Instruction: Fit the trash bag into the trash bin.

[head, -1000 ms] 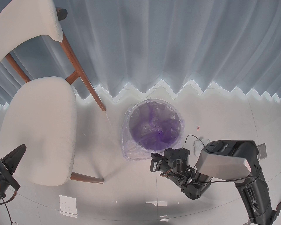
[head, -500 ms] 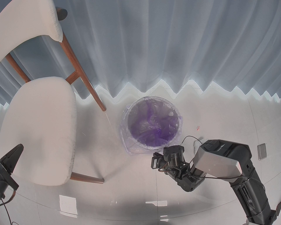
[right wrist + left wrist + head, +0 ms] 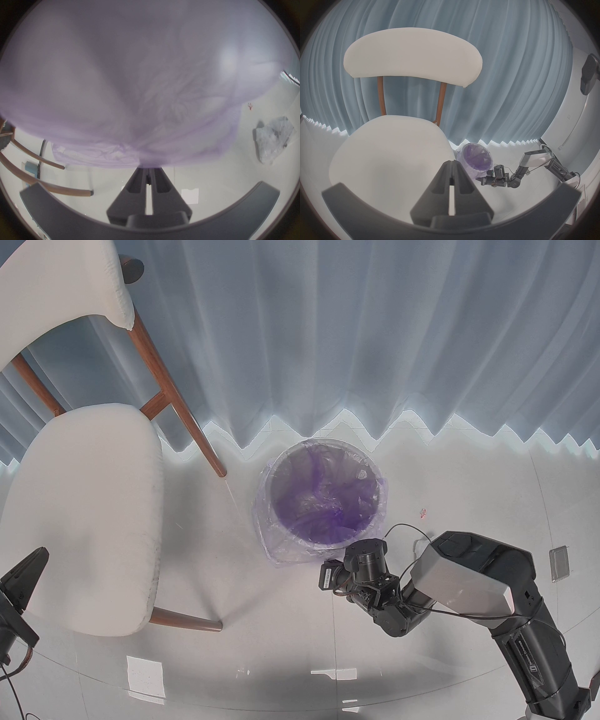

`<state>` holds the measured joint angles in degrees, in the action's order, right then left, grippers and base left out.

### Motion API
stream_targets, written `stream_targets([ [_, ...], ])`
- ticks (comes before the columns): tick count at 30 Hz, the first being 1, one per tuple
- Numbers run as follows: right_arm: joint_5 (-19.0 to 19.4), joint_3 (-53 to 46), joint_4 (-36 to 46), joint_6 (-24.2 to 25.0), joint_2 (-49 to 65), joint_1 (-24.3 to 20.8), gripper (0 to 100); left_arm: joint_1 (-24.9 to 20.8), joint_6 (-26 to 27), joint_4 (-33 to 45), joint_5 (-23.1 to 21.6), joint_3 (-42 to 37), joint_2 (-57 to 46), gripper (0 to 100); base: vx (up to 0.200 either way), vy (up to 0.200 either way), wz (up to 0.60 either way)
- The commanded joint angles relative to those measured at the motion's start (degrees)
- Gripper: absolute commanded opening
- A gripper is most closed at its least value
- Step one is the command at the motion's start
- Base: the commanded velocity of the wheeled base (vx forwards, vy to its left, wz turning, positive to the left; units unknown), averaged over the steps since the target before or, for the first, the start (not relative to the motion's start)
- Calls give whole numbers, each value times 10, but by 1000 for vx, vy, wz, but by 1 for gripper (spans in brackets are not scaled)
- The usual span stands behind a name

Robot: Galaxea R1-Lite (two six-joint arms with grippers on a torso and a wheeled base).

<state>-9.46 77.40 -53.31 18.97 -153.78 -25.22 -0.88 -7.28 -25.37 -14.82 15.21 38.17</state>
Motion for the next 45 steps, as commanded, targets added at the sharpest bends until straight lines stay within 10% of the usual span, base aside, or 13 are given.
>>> stream_targets([
  [1,5,-155,-21,33,102,-15,0,0,0,0,0,0,-13,0,0,0,0],
  [14,38,-470,-187,47,314,47,0,-1,1,16,-1,3,-20,0,0,0,0],
  [15,42,-462,-188,47,317,60,100,-1,1,16,-1,3,-20,0,0,0,0],
  [30,81,-112,334,177,390,47,100,0,2,17,1,3,-20,0,0,0,0],
  [45,15,-11,343,139,239,54,100,0,2,30,12,-1,-25,0,0,0,0],
])
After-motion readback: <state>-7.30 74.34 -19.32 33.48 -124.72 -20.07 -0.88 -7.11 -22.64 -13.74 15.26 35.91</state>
